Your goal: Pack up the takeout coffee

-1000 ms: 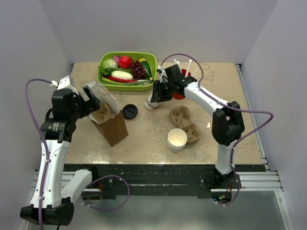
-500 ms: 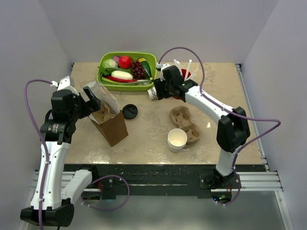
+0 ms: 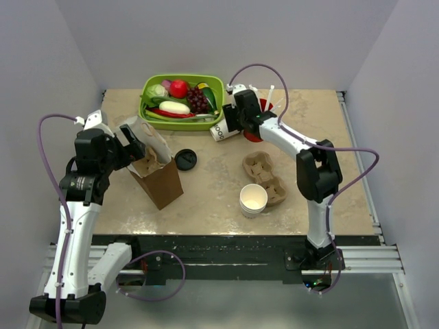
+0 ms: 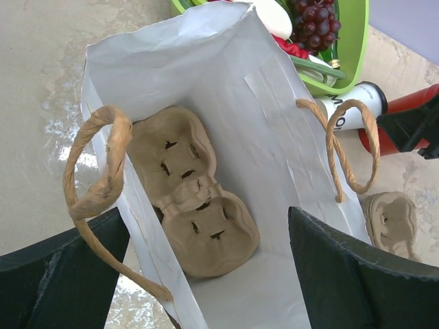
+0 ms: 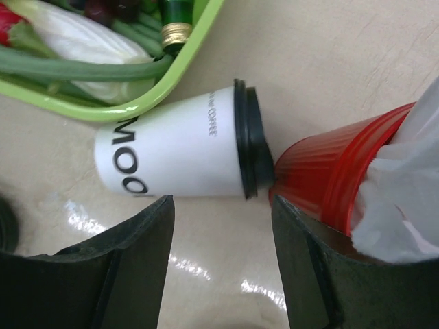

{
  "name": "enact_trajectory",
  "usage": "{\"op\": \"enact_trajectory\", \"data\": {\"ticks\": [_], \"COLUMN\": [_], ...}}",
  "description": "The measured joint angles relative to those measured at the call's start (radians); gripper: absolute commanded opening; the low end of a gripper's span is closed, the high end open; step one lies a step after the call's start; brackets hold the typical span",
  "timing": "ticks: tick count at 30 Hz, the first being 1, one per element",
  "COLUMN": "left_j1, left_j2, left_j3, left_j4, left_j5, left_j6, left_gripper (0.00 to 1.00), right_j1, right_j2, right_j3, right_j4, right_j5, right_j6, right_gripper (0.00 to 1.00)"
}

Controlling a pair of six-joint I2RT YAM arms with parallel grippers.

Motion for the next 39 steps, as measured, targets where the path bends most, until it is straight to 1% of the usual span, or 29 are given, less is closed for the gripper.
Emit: {"op": "enact_trajectory", "data": {"ticks": [11,18,22,25,29,30,32,33,35,36,37,39], "left_j1": [0.000,0.000,0.000,0.000,0.000,0.000,0.000,0.000,0.000,0.000,0.000,0.000], "left_j2": [0.019,0.024,0.028,0.029,0.029,0.029,0.028,0.027,0.023,0.020,0.018,0.014], "left_j3": [0.001,0.014,0.029,0.032,0.033,0.034,0.036,0.037,0.037,0.038,0.039,0.042], "left_j4": [-0.015,-0.025,-0.026,-0.027,-0.032,-0.032,-0.033,-0.034,-0.038,-0.042,-0.045,-0.052], "left_j5": [-0.004,-0.014,-0.018,-0.020,-0.020,-0.020,-0.020,-0.020,-0.020,-0.020,-0.021,-0.021], "left_j6": [0.000,0.000,0.000,0.000,-0.003,-0.003,-0.003,-0.003,-0.004,-0.003,-0.003,-0.004], "left_gripper": [1.00,1.00,1.00,1.00,1.00,1.00,0.99,0.99,0.99,0.99,0.99,0.99], "right_j1": [-0.070,-0.084,-0.084,-0.084,-0.085,-0.085,-0.085,-0.085,-0.085,-0.085,-0.085,-0.085], "right_j2": [0.161,0.196,0.197,0.197,0.181,0.171,0.151,0.142,0.125,0.115,0.108,0.095], "right_j3": [0.145,0.196,0.192,0.183,0.152,0.135,0.105,0.091,0.062,0.049,0.037,0.019], "right_j4": [0.040,0.023,0.013,0.010,0.032,0.039,0.040,0.044,0.049,0.052,0.055,0.060], "right_j5": [-0.026,-0.105,-0.145,-0.173,-0.197,-0.200,-0.200,-0.200,-0.199,-0.199,-0.199,-0.199], "right_j6": [0.002,0.016,0.043,0.067,0.098,0.107,0.114,0.121,0.130,0.134,0.136,0.138], "right_gripper": [0.61,0.56,0.54,0.50,0.38,0.31,0.23,0.17,0.11,0.05,0.01,0.00]}}
